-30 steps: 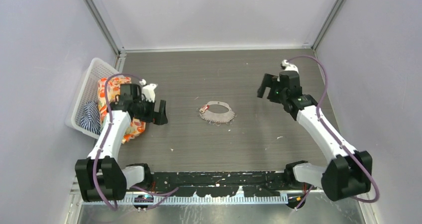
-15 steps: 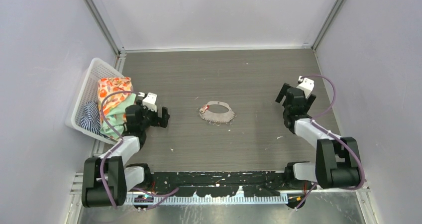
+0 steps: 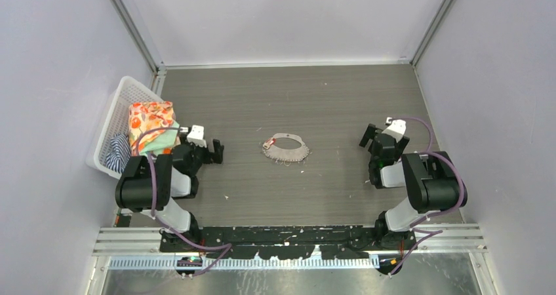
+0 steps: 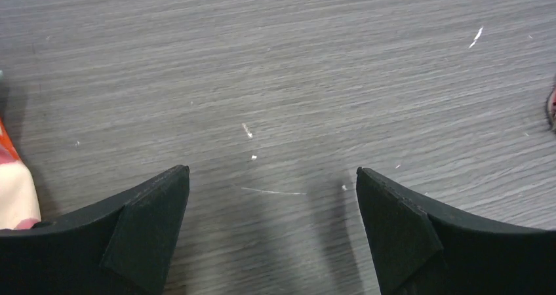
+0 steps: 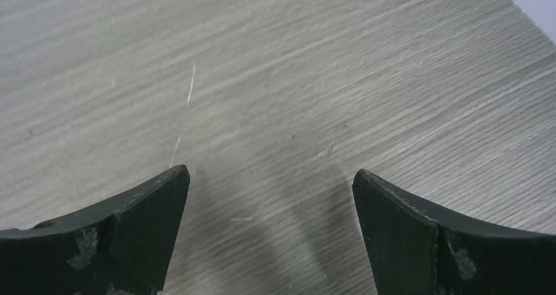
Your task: Put the keys on the keyring
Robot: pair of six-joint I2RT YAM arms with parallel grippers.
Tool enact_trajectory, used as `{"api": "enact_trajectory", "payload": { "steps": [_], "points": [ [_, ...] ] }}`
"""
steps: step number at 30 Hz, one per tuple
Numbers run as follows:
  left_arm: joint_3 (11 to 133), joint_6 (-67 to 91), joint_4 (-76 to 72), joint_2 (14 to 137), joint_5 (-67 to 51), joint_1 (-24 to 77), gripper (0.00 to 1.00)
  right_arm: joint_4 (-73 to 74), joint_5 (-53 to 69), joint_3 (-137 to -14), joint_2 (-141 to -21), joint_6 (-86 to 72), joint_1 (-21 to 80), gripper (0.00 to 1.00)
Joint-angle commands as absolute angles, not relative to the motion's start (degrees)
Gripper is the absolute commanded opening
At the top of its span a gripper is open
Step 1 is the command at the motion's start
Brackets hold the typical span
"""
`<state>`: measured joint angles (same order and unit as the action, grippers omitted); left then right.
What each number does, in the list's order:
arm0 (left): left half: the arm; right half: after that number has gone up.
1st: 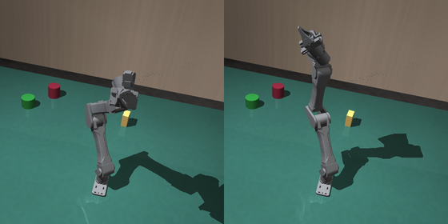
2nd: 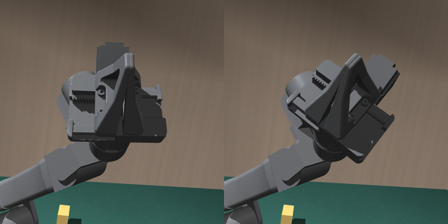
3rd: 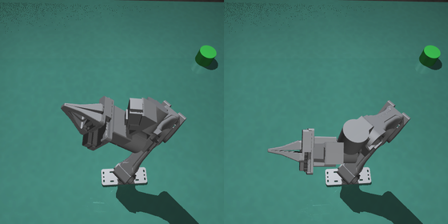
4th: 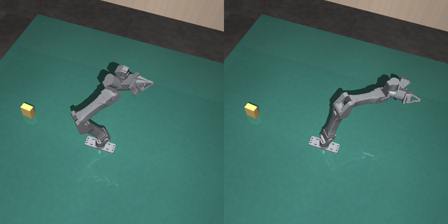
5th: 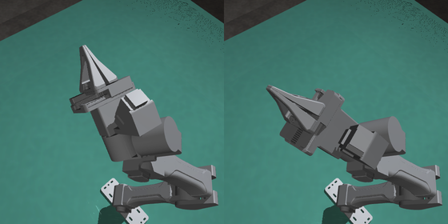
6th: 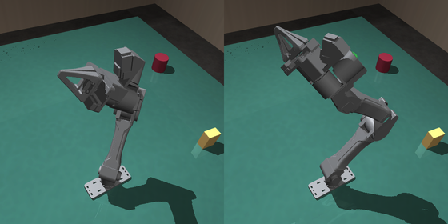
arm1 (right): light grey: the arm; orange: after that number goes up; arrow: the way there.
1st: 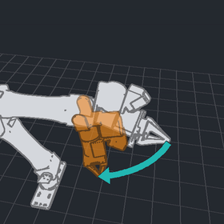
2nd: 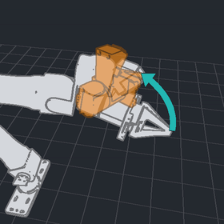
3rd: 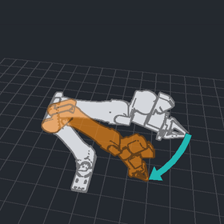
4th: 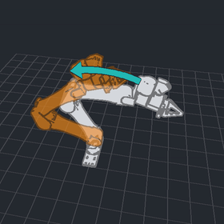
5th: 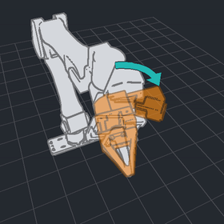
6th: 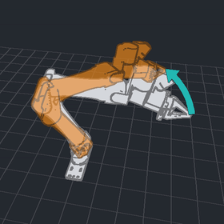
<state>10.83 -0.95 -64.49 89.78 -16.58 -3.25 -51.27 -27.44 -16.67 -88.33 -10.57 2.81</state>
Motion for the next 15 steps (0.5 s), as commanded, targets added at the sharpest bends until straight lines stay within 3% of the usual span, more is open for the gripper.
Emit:
{"api": "enact_trajectory", "payload": {
  "steps": [1,6,15],
  "points": [
    [12.0,1.1,-69.0,88.1,-12.8,-3.5,1.00,-60.6,-24.7,-17.5,-89.1,-7.4,3.6,1.00],
    [22.3,1.0,-49.6,88.1,-5.2,-1.1,1.00,-55.1,-22.0,-20.4,-89.5,-9.8,0.8,1.00],
    [21.4,1.1,-52.5,88.5,-5.0,-0.5,1.00,-55.8,-22.0,-19.8,-89.1,-9.8,0.8,1.00]
  ]
}}
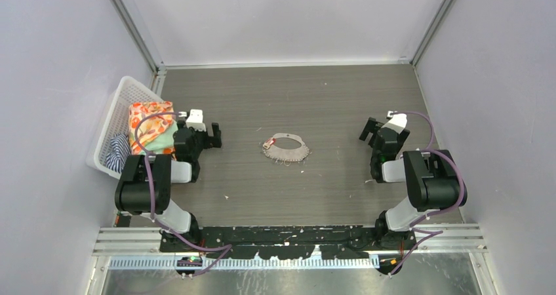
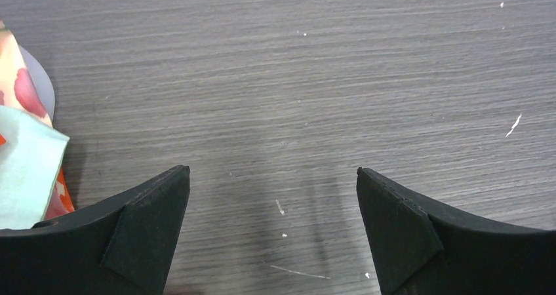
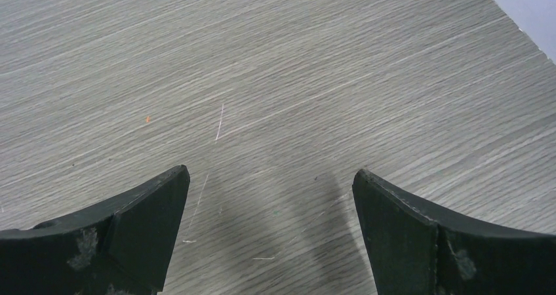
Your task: Put the keys on the keyring
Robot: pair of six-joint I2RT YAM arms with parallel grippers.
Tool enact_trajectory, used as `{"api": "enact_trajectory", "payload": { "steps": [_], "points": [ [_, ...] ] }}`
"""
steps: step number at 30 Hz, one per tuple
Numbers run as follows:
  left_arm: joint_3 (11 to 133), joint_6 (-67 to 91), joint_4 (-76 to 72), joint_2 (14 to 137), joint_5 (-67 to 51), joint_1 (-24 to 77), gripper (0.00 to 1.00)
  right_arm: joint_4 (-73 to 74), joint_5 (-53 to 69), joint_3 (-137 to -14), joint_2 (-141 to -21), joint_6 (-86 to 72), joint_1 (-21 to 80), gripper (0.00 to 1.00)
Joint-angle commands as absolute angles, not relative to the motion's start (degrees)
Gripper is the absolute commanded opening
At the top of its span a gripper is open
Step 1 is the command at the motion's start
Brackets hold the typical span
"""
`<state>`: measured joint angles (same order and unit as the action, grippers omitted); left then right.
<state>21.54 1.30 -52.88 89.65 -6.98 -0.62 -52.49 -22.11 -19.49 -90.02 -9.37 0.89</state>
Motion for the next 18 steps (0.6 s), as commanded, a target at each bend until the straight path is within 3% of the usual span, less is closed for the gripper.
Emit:
{"api": "enact_trajectory", "payload": {
  "steps": [1,18],
  "points": [
    [21.3,1.0,-53.3,88.8,-4.7,-0.5,1.00,-55.8,-22.0,-19.7,-89.1,-9.8,0.7,1.00],
    [21.5,1.0,-52.8,88.8,-4.7,-0.5,1.00,-55.8,-22.0,-19.7,-89.1,-9.8,0.7,1.00]
  ]
}}
